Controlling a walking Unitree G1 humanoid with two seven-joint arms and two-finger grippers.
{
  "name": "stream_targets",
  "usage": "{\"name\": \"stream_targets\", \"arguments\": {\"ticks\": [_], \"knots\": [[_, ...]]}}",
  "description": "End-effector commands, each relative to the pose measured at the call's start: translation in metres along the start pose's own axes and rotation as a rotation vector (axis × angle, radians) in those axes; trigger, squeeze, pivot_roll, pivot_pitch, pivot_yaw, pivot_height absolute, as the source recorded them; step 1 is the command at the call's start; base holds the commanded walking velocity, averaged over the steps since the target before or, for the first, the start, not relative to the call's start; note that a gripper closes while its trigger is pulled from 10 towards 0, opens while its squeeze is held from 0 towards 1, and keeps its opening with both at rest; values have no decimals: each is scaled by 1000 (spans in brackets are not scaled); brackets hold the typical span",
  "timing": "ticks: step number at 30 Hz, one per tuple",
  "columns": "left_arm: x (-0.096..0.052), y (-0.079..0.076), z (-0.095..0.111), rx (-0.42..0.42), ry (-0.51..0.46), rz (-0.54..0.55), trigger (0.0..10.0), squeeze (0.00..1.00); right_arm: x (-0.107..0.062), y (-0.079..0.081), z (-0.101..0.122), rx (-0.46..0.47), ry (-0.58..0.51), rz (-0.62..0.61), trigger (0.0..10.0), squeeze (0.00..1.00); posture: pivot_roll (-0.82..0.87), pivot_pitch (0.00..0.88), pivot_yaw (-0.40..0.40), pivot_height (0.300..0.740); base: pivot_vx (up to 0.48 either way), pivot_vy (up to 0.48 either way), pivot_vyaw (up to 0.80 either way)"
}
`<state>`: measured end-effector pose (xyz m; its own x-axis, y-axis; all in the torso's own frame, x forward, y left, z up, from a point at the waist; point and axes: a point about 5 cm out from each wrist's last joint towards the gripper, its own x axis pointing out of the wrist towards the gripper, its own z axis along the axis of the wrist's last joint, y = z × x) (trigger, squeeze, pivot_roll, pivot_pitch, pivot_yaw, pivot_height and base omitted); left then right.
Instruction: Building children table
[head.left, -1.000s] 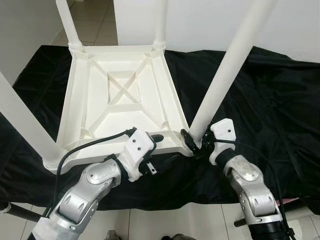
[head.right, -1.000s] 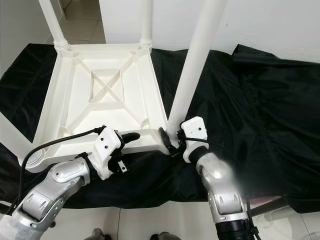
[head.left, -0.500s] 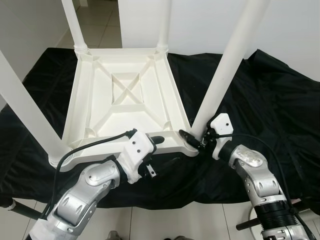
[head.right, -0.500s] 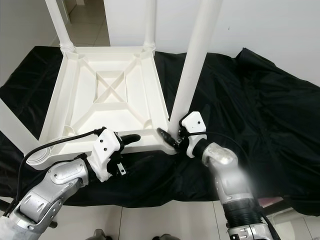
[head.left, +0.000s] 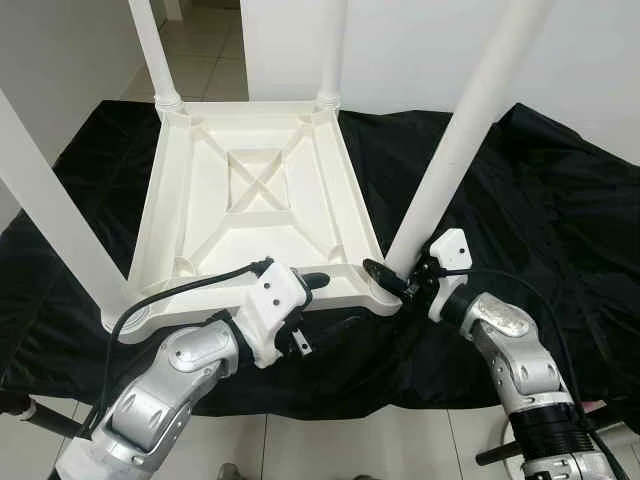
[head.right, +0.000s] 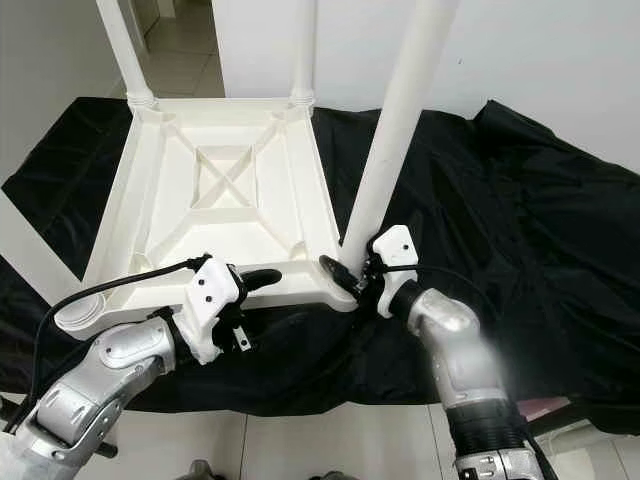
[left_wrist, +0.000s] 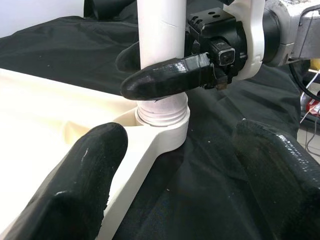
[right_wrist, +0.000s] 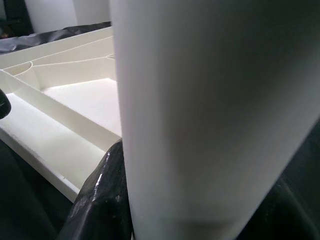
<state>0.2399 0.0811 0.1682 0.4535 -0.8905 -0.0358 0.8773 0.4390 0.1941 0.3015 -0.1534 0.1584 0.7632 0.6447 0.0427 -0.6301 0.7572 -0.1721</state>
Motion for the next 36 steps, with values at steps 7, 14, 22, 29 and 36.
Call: {"name": "stream_targets", "arguments": {"ticks": [7, 14, 22, 29, 36], "knots": [[-3, -9, -4, -25, 19, -76, 10000, 0, -5, 12, -6, 48, 5, -271, 10000, 0, -16, 101, -36, 740, 0, 0, 0], [-2, -3, -2, -28, -6, -28, 10000, 0, -3, 28, -3, 100, -19, -523, 10000, 0, -26, 112, -38, 740, 0, 0, 0], [1, 0, 2, -32, -29, -9, 10000, 0, 3, 42, -3, 162, -1, -739, 10000, 0, -31, 116, -40, 740, 0, 0, 0], [3, -1, 2, -42, -37, -14, 10000, 0, 8, 47, 1, 160, -1, -729, 10000, 0, -39, 122, -36, 740, 0, 0, 0], [4, 0, 5, -42, -48, -8, 10000, 0, 9, 48, -1, 154, 10, -723, 10000, 0, -36, 122, -37, 740, 0, 0, 0]]}}
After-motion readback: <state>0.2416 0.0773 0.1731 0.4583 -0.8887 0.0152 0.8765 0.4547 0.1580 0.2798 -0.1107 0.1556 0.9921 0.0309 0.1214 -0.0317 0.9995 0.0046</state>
